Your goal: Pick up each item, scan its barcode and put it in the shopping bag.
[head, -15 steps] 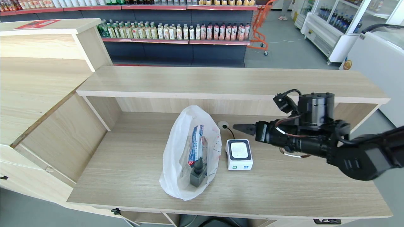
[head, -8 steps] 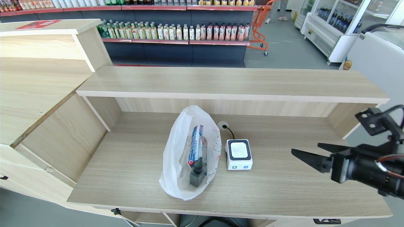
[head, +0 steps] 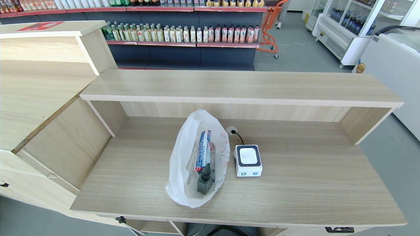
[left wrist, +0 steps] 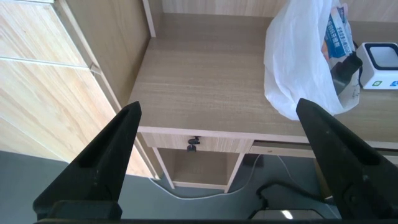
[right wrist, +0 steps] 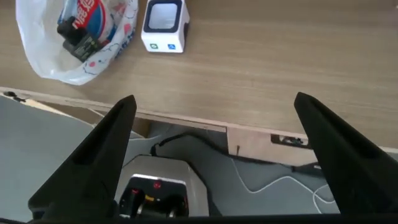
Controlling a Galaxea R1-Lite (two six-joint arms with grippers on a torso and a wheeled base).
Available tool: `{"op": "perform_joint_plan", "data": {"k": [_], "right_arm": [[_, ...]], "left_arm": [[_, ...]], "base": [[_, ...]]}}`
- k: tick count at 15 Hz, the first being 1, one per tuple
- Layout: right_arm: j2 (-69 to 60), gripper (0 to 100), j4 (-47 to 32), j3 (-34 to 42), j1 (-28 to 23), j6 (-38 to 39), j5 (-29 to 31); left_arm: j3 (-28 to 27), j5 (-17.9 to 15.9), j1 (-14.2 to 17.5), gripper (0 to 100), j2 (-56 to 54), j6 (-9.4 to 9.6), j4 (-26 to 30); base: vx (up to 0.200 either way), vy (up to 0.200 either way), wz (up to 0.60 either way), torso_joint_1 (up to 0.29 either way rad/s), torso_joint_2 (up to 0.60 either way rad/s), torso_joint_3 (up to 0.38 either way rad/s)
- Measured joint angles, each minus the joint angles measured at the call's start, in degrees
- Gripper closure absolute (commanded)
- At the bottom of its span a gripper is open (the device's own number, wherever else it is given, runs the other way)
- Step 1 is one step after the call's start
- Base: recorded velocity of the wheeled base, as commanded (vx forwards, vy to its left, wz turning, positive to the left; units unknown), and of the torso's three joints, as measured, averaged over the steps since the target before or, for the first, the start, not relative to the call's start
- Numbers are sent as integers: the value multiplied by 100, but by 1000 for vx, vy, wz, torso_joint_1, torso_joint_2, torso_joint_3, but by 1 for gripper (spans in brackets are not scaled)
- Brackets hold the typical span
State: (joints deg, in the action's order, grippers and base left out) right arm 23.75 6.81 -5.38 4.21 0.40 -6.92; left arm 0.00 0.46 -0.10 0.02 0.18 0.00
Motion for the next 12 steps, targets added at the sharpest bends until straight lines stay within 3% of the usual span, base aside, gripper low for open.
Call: {"op": "perform_joint_plan", "data": {"k": [2,4,7,8,12], "right_arm": [[-1093,0,-569,218,-250,-72,35],[-1838,0,-608,436,-390,-65,435],[-2241,0,-592,522,-443,-149,529],[-2293,100,-606,530,-443,-243,560],[-2388,100,-611,538,-450,-410,584]], "left_arm": [[0,0,0,0,0,0,0],[0,0,0,0,0,0,0],[0,2,0,0,0,-2,0],[0,0,0,0,0,-2,0],[0,0,0,0,0,0,0]], "base": [[0,0,0,0,0,0],[0,0,0,0,0,0],[0,0,0,0,0,0],[0,0,0,0,0,0],[0,0,0,0,0,0]]}}
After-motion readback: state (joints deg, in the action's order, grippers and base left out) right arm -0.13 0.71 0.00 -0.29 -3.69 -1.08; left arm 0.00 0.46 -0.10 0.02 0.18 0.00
